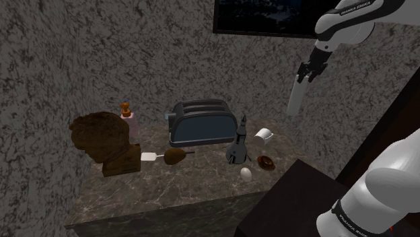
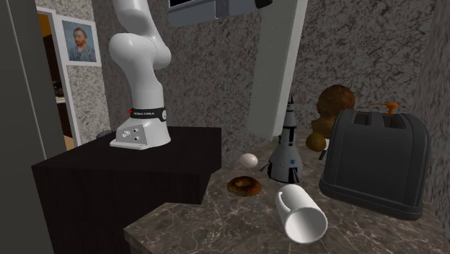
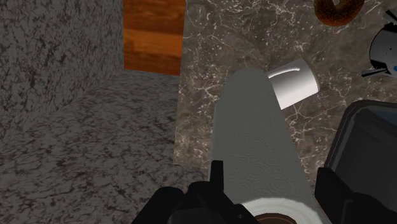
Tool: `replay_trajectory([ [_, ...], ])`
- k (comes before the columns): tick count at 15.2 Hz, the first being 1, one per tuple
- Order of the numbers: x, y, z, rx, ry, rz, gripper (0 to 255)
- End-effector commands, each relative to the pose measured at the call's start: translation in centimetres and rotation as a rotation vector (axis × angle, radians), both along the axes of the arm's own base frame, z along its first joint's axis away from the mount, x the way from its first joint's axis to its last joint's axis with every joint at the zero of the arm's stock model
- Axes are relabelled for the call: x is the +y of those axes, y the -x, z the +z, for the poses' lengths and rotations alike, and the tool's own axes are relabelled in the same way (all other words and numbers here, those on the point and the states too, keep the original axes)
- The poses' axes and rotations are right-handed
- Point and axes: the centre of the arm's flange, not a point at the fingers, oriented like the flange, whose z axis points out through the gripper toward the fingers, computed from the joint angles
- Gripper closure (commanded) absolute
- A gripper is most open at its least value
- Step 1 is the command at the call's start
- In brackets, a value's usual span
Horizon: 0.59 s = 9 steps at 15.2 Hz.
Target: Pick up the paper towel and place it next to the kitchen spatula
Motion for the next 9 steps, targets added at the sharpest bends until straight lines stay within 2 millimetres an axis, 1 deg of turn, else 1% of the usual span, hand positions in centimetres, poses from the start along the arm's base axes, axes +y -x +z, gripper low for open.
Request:
replay_trajectory([
  [1, 0.0, 0.1, 1.0, 0.0, 0.0, 0.0, 255],
  [6, 0.0, 0.1, 3.6, 0.0, 0.0, 0.0, 255],
  [9, 3.7, -1.4, 3.6, 0.0, 0.0, 0.0, 255],
])
